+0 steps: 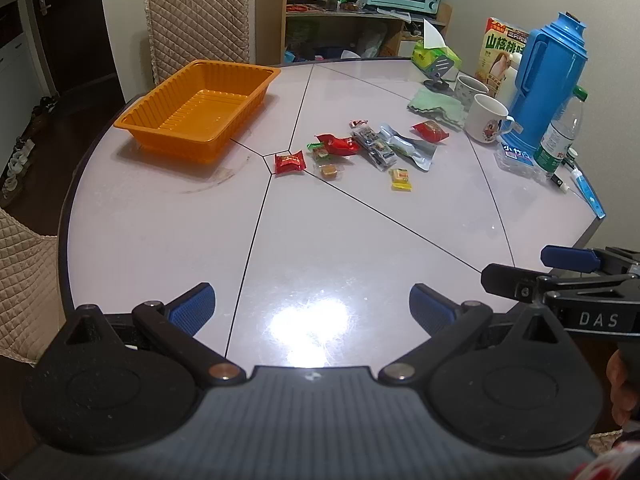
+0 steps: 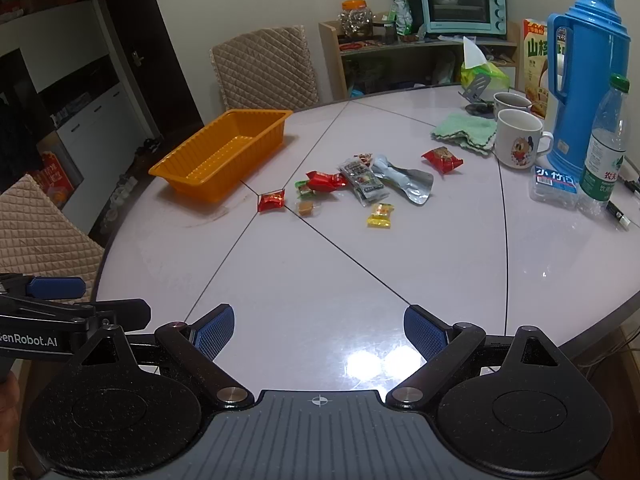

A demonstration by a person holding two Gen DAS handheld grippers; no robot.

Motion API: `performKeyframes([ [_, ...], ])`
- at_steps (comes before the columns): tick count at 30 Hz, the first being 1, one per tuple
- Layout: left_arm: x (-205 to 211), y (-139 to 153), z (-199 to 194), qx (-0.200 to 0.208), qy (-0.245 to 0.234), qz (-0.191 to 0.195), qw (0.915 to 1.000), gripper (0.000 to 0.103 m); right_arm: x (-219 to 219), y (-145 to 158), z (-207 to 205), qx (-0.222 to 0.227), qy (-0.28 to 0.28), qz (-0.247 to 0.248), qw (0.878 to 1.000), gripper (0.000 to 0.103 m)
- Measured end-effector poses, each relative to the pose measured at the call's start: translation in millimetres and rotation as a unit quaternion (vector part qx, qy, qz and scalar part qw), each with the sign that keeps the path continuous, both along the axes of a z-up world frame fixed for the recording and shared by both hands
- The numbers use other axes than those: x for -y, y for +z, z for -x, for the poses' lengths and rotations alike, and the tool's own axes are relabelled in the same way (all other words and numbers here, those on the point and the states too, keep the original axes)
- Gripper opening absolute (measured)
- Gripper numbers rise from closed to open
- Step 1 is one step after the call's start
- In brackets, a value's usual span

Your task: Organize snacks

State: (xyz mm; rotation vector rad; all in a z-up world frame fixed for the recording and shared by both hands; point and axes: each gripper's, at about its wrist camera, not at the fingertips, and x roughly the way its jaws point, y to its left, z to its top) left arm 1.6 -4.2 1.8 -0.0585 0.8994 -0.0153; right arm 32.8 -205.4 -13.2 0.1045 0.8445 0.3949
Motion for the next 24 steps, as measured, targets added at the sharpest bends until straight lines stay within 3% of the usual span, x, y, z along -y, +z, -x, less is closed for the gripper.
performKeyframes([
  [24, 1.3, 2.0, -1.4, 0.0, 0.0, -0.001, 1.0, 0.103, 2.4, -2.0, -1.5, 0.0, 0.002, -0.006, 1.0, 0.091],
])
